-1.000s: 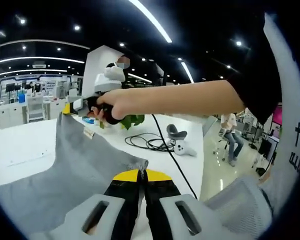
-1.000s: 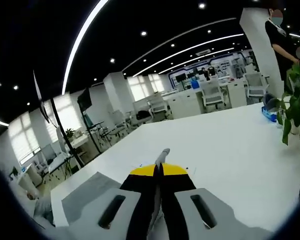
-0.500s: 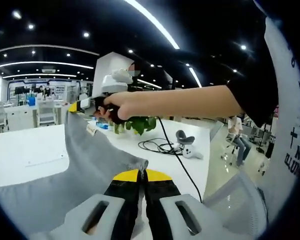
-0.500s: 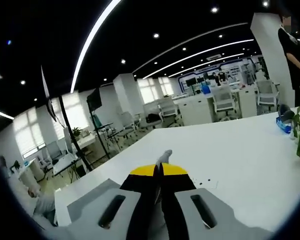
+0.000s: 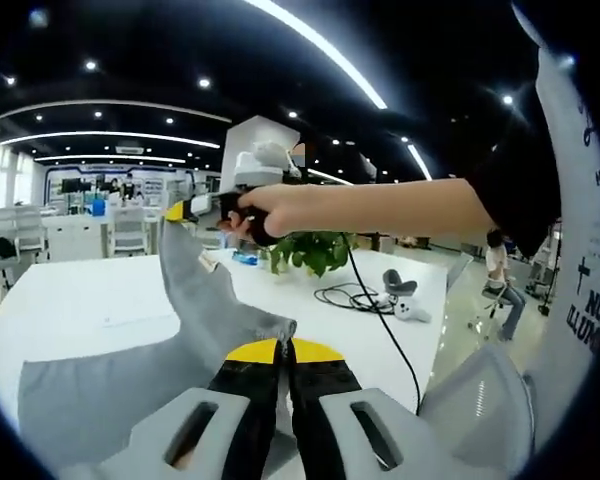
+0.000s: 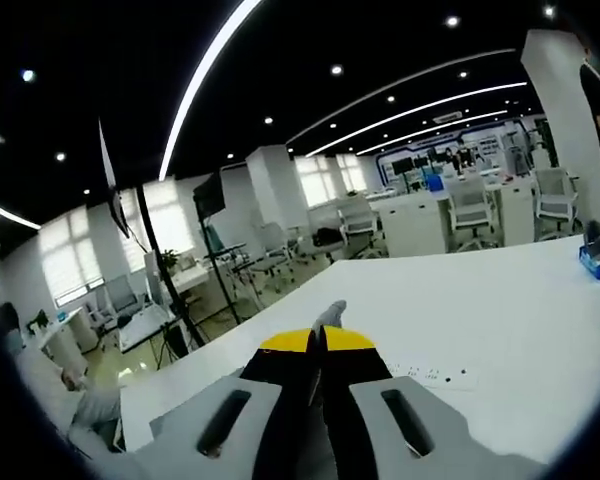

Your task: Fold the towel on the table until its edges align and the towel forms a compact rectangular stack.

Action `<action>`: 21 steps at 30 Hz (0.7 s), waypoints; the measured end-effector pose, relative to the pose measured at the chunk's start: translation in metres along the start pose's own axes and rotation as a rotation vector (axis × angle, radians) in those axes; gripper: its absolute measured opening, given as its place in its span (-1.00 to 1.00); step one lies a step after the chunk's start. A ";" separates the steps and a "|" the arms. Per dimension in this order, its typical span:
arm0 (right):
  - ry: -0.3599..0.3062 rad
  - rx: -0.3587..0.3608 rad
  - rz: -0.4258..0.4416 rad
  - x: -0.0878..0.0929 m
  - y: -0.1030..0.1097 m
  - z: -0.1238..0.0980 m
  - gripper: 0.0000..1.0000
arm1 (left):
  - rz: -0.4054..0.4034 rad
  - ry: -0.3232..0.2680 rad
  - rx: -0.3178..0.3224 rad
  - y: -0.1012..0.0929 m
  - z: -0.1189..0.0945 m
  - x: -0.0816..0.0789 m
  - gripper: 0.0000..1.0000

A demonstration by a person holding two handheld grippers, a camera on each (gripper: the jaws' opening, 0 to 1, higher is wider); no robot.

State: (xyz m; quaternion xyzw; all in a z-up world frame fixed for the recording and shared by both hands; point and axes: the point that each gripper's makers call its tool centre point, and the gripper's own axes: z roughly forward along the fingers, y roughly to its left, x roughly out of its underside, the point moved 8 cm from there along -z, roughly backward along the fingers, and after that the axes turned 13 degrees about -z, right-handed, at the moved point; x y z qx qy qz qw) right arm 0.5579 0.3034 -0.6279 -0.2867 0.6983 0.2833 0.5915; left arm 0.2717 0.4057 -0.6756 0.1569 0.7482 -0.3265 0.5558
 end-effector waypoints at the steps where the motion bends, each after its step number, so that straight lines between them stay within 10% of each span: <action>1: -0.003 -0.002 -0.002 -0.001 0.003 0.002 -1.00 | 0.006 0.007 -0.003 0.003 -0.004 0.000 -0.95; 21: 0.007 -0.057 0.016 -0.002 0.076 0.064 -1.00 | -0.030 0.000 -0.161 0.071 -0.084 -0.005 -0.94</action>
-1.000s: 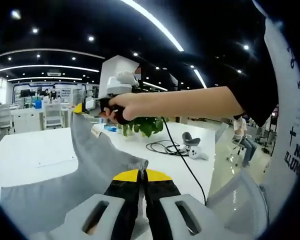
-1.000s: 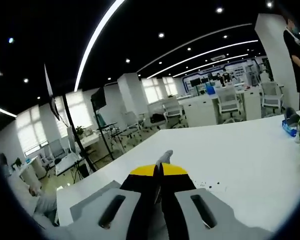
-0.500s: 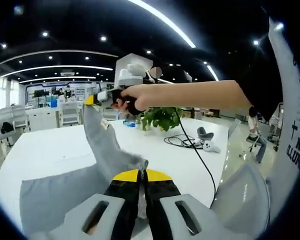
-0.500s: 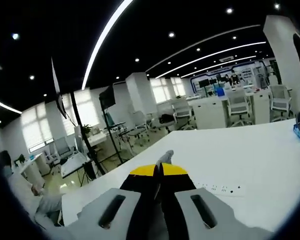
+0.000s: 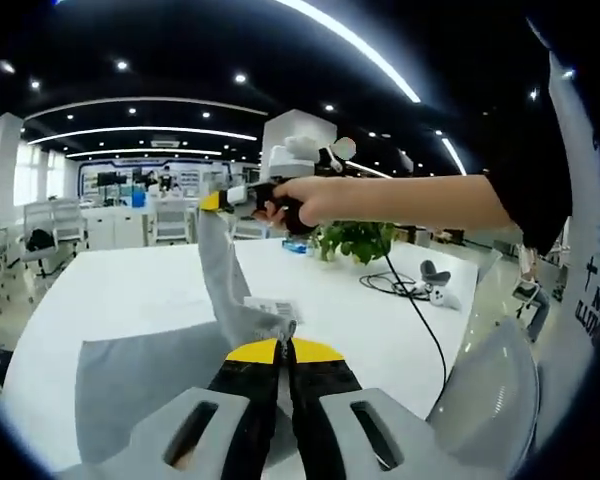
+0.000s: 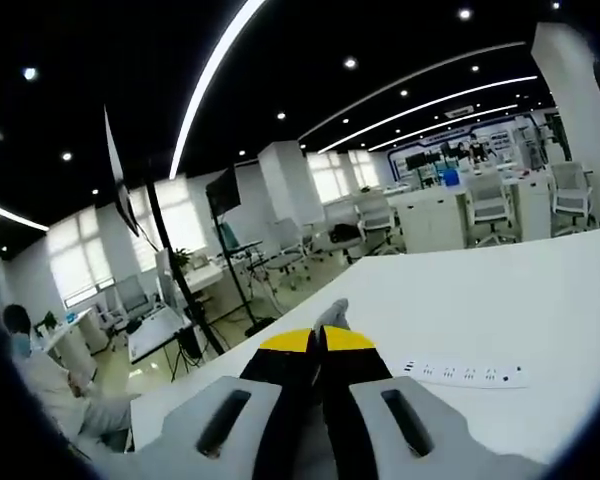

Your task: Fold the towel on the table until its edges align and the towel forms a compact rectangular stack.

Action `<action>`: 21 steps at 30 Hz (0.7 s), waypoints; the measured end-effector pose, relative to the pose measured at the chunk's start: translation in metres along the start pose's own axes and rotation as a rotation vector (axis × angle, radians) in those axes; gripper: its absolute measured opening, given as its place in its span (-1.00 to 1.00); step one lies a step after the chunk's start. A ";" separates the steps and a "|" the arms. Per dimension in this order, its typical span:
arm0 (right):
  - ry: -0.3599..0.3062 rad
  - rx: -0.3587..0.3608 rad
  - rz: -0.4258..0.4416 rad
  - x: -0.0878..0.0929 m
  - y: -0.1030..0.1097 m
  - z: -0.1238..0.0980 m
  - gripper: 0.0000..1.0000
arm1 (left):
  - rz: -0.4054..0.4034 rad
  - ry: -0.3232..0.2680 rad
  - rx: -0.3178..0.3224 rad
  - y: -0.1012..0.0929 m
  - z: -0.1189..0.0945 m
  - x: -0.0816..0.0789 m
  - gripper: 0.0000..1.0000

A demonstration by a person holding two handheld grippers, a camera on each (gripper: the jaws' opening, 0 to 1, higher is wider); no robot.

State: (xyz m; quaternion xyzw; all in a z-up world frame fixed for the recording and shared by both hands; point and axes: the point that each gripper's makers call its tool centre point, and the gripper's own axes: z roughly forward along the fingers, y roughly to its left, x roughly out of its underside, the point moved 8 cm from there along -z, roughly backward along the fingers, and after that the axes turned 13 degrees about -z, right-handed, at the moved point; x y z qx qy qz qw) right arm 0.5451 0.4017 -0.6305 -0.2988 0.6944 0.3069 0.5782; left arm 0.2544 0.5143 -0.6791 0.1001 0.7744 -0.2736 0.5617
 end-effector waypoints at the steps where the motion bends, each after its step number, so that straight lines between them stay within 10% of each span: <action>1: 0.003 -0.003 -0.003 0.001 0.004 0.005 -1.00 | -0.004 -0.001 -0.002 0.003 -0.002 0.001 -0.94; 21: 0.019 -0.055 0.007 0.010 0.047 0.056 -1.00 | -0.079 -0.017 -0.062 0.047 -0.044 0.007 -0.94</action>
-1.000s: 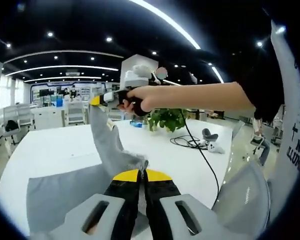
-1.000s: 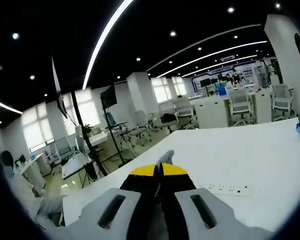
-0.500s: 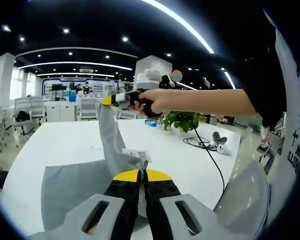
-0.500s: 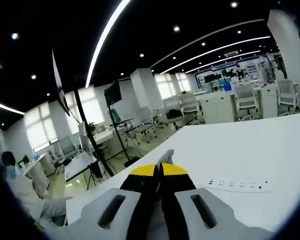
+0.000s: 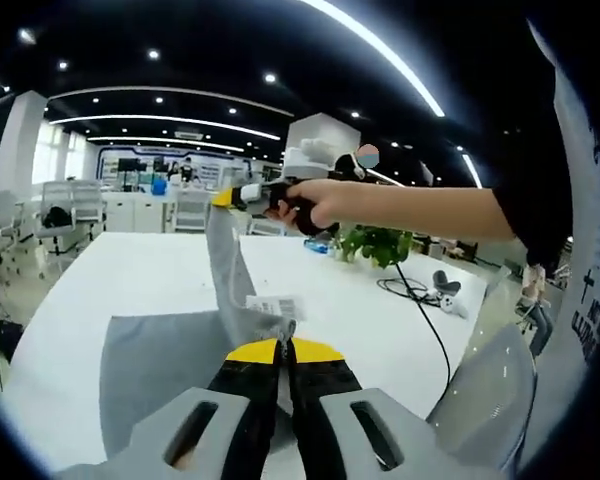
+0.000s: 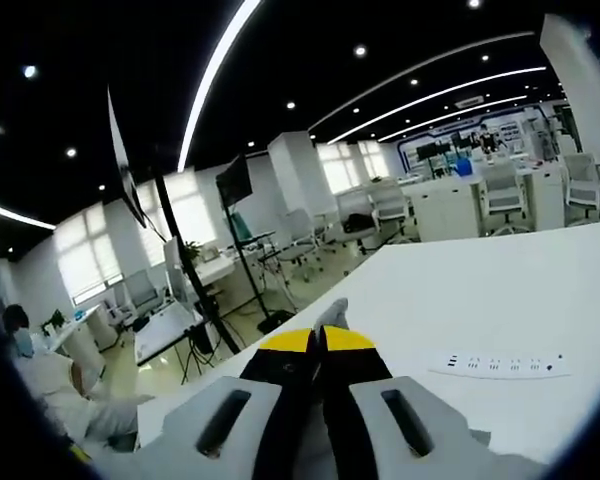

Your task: Fold the towel on the table until its edges align and the towel forms a compact rectangular stack.

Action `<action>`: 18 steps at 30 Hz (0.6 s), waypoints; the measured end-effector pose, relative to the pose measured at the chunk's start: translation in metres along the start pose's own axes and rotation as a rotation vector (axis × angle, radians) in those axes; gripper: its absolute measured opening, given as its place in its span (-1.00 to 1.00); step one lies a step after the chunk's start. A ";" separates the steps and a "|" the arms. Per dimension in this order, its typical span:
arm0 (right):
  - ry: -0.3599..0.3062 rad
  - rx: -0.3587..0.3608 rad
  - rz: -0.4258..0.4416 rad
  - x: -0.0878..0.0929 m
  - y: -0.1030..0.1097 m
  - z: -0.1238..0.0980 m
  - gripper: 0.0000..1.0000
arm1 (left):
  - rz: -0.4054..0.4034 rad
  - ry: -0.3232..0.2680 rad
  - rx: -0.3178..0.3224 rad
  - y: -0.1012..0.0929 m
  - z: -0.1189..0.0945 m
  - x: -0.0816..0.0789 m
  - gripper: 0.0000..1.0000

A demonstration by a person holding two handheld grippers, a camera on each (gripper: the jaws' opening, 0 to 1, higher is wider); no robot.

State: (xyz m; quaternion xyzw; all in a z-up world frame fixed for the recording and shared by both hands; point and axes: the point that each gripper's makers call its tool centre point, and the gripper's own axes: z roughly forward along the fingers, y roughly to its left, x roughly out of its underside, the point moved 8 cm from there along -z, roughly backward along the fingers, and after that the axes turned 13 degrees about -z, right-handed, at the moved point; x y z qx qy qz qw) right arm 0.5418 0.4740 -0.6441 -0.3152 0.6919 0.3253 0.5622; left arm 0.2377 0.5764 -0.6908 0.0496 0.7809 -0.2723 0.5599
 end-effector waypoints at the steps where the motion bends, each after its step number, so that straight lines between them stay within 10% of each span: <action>1: 0.001 -0.004 0.000 0.000 0.001 0.003 -1.00 | -0.008 -0.004 -0.004 0.001 -0.002 0.000 -0.94; 18: 0.049 -0.033 0.002 0.018 0.033 0.042 -1.00 | -0.092 -0.060 -0.178 0.046 -0.028 0.017 -0.95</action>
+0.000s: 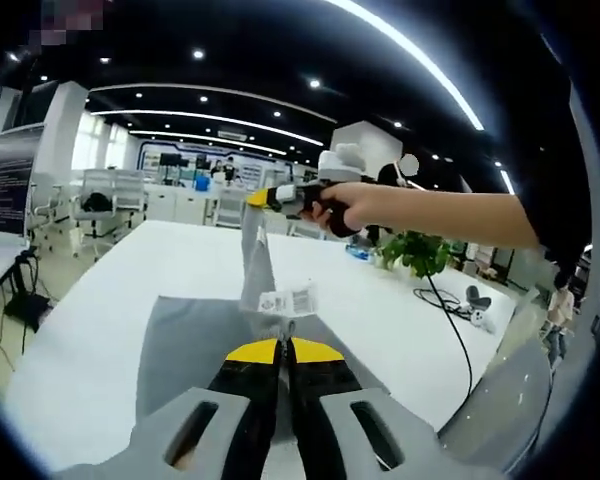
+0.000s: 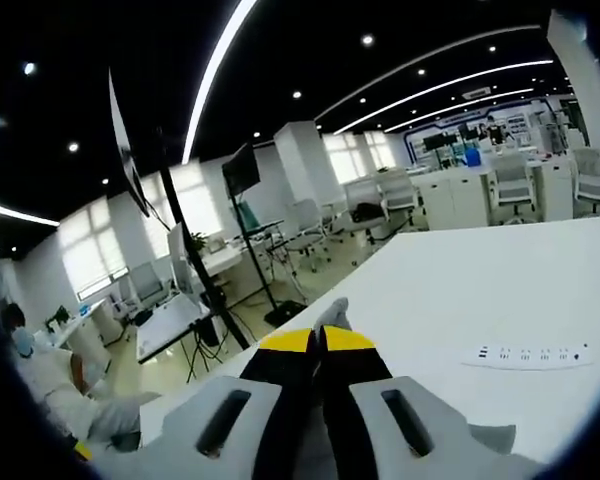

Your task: Fold the towel on the table until its edges align and the towel forms a compact rectangular stack.

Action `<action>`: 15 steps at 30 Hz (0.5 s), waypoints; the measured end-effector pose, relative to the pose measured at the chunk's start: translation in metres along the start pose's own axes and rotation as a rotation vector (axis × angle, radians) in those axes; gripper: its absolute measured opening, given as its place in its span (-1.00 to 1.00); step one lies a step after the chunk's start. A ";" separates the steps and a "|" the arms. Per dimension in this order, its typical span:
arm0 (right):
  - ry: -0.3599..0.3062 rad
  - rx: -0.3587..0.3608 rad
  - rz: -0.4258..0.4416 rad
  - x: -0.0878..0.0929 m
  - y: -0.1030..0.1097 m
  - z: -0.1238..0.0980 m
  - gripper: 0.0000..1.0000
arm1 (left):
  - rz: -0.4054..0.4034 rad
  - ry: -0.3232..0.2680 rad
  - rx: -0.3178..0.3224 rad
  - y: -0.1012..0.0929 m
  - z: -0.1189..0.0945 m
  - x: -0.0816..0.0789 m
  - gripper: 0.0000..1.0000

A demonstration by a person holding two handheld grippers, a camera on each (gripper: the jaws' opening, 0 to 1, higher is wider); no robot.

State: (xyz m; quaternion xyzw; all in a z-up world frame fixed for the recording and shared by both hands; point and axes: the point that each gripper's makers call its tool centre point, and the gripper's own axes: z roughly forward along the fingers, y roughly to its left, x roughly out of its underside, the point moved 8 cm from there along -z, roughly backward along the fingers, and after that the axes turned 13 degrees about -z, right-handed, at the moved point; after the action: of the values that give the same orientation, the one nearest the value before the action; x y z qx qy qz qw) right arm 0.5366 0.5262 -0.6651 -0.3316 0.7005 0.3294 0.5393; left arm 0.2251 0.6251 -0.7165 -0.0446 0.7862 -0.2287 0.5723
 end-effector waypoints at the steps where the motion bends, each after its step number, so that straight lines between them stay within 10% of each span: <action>1: 0.004 -0.001 -0.001 0.001 0.001 0.002 -1.00 | -0.002 -0.004 -0.006 0.001 0.000 0.001 -0.95; 15: 0.113 0.000 -0.064 0.052 0.018 0.061 -1.00 | -0.056 0.036 -0.125 0.047 0.000 0.036 -0.94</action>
State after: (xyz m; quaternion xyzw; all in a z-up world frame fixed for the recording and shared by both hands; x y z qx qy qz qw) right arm 0.5440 0.5808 -0.7259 -0.3719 0.7188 0.2926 0.5094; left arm 0.2214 0.6550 -0.7675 -0.0980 0.8075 -0.1959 0.5477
